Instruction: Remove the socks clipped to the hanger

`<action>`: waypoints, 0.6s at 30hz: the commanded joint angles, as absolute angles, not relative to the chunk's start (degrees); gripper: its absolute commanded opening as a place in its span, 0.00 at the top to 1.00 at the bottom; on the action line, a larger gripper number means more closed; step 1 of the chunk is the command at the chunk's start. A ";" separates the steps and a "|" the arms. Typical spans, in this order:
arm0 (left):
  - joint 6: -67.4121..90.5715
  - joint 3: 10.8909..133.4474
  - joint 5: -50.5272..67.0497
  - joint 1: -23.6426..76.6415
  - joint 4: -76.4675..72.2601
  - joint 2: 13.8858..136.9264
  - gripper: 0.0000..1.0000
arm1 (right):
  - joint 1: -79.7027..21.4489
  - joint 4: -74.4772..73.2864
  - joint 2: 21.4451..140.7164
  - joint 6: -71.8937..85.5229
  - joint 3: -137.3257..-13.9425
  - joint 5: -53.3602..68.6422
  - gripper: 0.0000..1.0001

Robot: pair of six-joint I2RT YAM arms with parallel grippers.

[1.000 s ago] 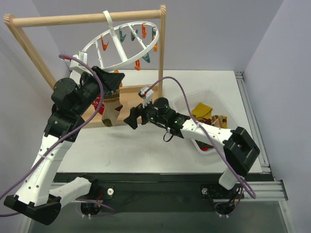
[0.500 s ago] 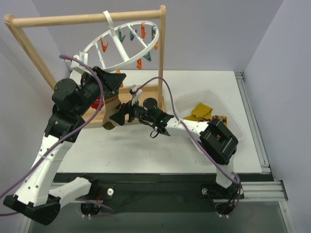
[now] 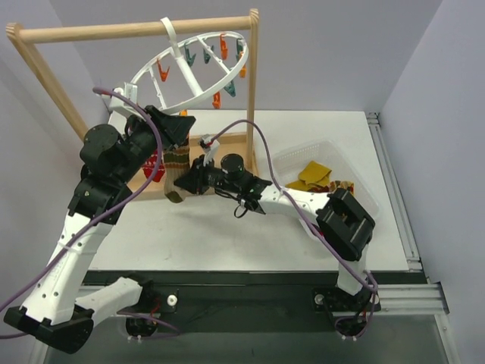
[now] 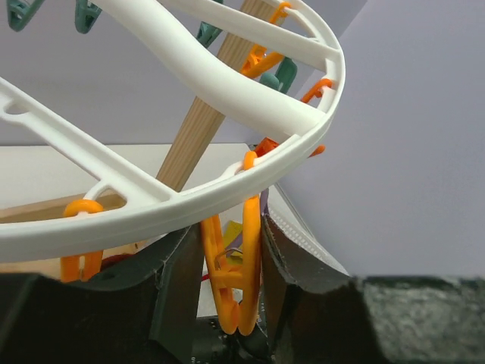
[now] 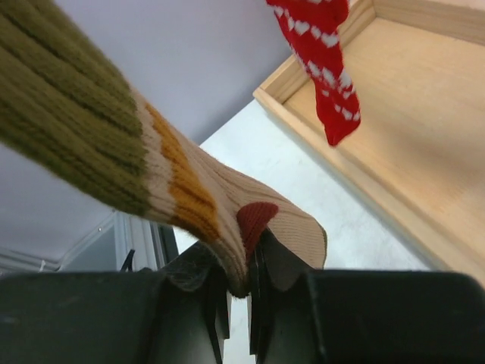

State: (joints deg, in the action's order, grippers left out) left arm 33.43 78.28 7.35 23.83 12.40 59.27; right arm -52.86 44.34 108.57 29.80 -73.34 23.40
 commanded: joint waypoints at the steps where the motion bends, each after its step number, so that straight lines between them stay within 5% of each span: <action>1: 27.69 80.07 8.27 25.05 13.97 56.08 0.54 | -54.23 41.76 99.50 28.31 -69.45 21.11 1.00; 10: 18.81 81.04 -3.51 25.14 23.54 51.33 0.34 | -56.77 30.86 94.31 21.19 -69.17 14.86 1.00; 18: 17.23 78.84 -15.11 25.14 27.33 46.41 0.38 | -58.44 26.90 92.90 17.50 -70.49 9.94 1.00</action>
State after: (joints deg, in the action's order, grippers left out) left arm 19.59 78.35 -7.53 24.99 24.99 47.72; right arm -57.21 28.49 95.96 21.02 -68.01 14.22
